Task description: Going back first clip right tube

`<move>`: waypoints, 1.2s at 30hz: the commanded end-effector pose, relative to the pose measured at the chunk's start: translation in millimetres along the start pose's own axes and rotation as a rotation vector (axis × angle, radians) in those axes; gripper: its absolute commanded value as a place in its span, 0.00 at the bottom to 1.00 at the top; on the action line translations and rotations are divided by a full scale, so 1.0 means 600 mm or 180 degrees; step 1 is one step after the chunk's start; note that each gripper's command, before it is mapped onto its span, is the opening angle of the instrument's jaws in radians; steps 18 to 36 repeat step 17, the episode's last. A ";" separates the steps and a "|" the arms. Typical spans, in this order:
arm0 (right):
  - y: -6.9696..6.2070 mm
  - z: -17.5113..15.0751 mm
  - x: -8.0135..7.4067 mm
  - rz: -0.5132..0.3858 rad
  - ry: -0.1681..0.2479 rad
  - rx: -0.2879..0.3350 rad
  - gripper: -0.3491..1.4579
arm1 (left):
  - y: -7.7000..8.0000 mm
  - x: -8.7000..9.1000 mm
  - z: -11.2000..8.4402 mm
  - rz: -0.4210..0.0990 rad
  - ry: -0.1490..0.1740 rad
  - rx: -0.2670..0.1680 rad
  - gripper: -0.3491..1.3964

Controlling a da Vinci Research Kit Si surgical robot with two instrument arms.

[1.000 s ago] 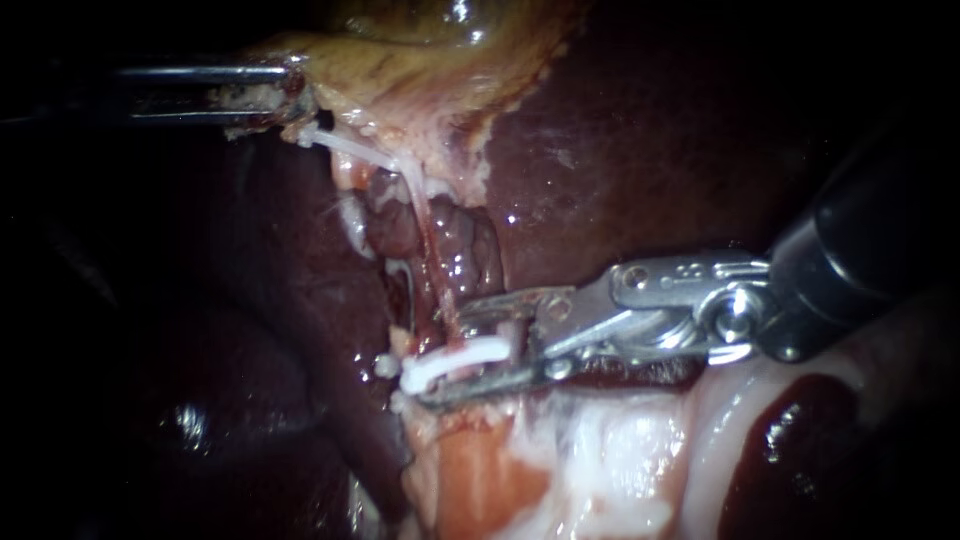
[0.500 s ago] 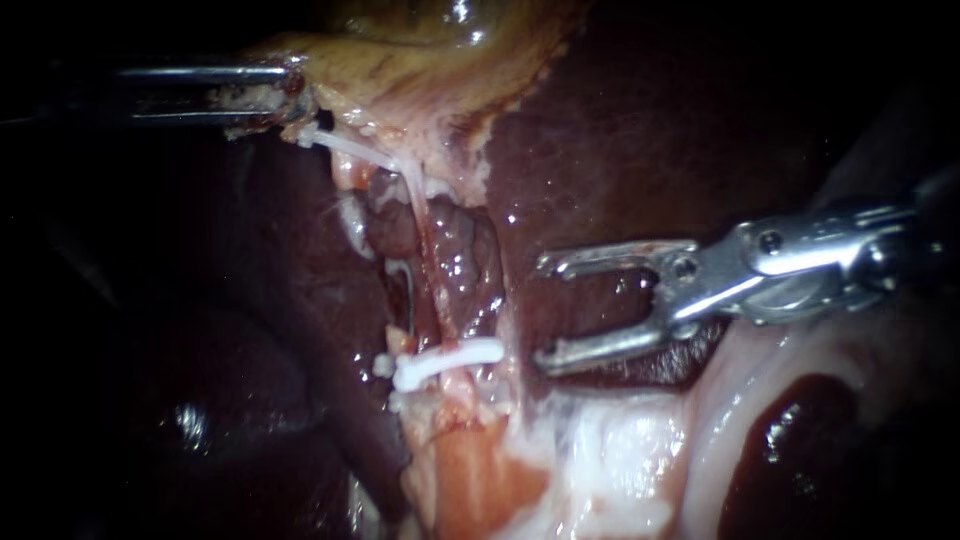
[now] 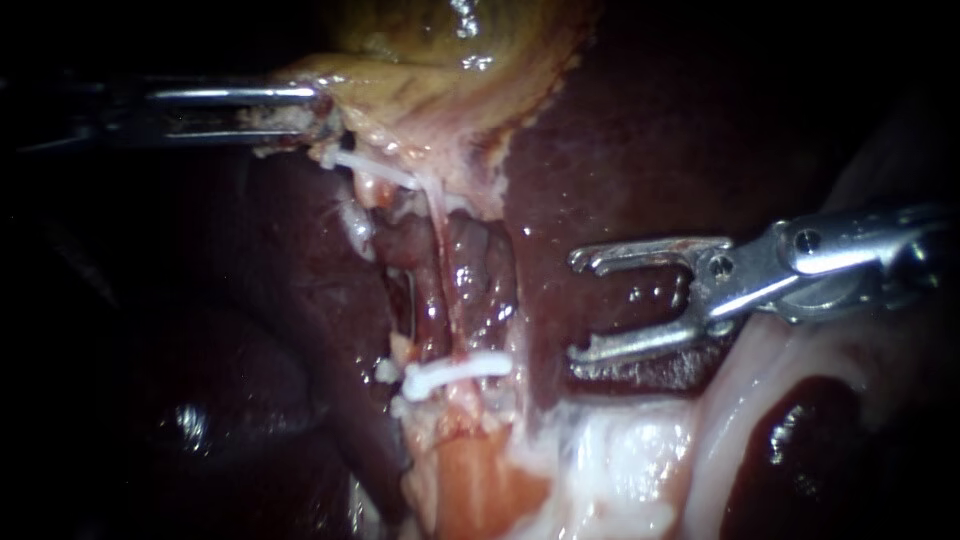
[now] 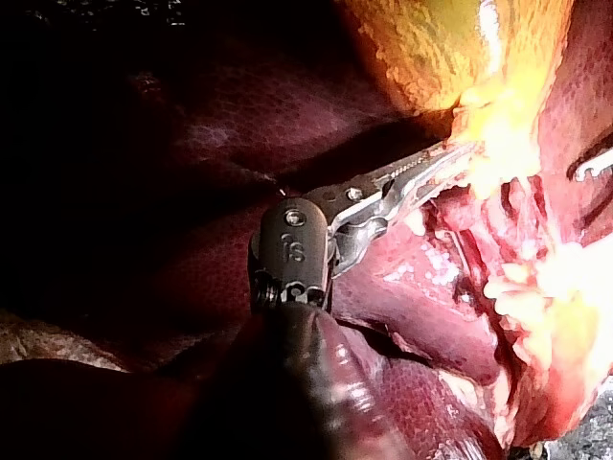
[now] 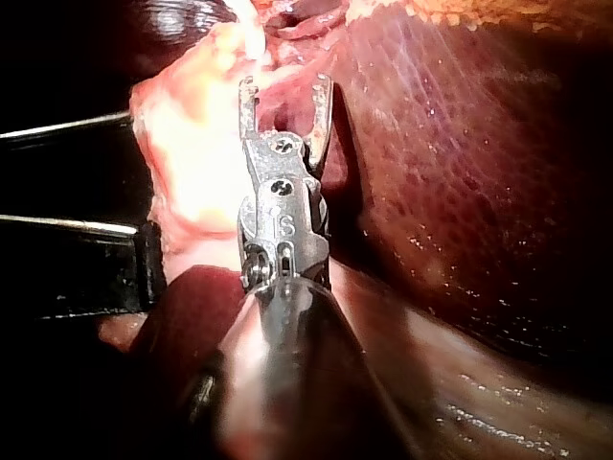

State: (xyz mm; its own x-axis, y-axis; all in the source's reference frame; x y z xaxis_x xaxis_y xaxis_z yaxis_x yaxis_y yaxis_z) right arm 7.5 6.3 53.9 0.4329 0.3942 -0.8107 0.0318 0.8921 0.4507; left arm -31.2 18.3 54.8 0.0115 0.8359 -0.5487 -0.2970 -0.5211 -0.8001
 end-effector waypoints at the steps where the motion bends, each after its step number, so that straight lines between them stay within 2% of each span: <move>1: 0.0000 0.0000 0.0000 0.0001 0.0000 0.0000 0.47 | -0.0004 -0.0006 0.0008 0.0014 -0.0016 0.0007 0.00; 6: 0.0000 0.0000 0.0000 0.0001 0.0000 0.0000 0.47 | -0.0012 -0.0021 0.0025 0.0052 -0.0033 0.0010 0.00; 13: 0.0000 -0.0001 0.0000 0.0001 0.0000 0.0010 0.47 | -0.0012 -0.0021 0.0023 0.0051 -0.0037 -0.0001 0.00; 17: 0.0003 0.0010 0.0004 0.0103 -0.0006 0.0149 0.47 | -0.0012 -0.0020 0.0015 0.0050 -0.0041 -0.0009 0.00; 36: 0.0003 0.0010 0.0004 0.0103 -0.0006 0.0149 0.47 | -0.0012 -0.0020 0.0015 0.0050 -0.0041 -0.0009 0.00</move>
